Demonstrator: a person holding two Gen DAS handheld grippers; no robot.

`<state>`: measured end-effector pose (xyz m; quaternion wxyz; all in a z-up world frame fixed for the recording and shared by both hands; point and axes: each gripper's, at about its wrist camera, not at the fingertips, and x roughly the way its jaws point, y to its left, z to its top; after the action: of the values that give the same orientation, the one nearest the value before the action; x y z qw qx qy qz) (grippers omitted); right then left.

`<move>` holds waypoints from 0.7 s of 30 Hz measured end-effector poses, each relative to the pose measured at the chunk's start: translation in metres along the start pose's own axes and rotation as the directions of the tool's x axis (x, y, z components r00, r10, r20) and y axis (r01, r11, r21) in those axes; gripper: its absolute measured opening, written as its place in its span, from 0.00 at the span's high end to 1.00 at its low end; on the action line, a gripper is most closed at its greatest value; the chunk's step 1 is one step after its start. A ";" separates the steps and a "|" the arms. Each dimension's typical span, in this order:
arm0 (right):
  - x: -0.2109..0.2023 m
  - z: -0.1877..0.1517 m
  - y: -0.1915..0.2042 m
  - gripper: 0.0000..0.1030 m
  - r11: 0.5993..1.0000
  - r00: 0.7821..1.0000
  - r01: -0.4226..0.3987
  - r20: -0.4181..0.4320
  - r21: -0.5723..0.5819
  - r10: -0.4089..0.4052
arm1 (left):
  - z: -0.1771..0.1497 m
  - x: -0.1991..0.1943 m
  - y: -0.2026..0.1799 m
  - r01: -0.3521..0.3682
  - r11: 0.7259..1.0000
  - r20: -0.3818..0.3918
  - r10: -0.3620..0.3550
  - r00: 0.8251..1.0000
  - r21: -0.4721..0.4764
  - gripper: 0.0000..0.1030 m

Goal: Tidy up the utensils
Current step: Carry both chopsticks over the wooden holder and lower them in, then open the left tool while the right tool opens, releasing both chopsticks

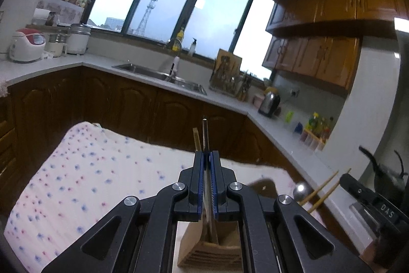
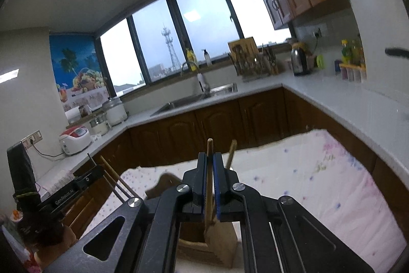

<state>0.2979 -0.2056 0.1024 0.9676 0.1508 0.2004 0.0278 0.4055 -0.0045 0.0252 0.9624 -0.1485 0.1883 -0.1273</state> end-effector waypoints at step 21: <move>0.005 0.002 -0.006 0.95 1.000 0.998 0.007 -0.057 0.027 -0.005 | 0.015 0.008 0.007 -0.014 0.999 -0.091 0.017 0.996 0.032 0.95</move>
<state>0.3028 -0.2110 0.1005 0.9595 0.1623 0.2286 0.0264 0.4206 0.0031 0.0336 0.9560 -0.1259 0.2312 -0.1296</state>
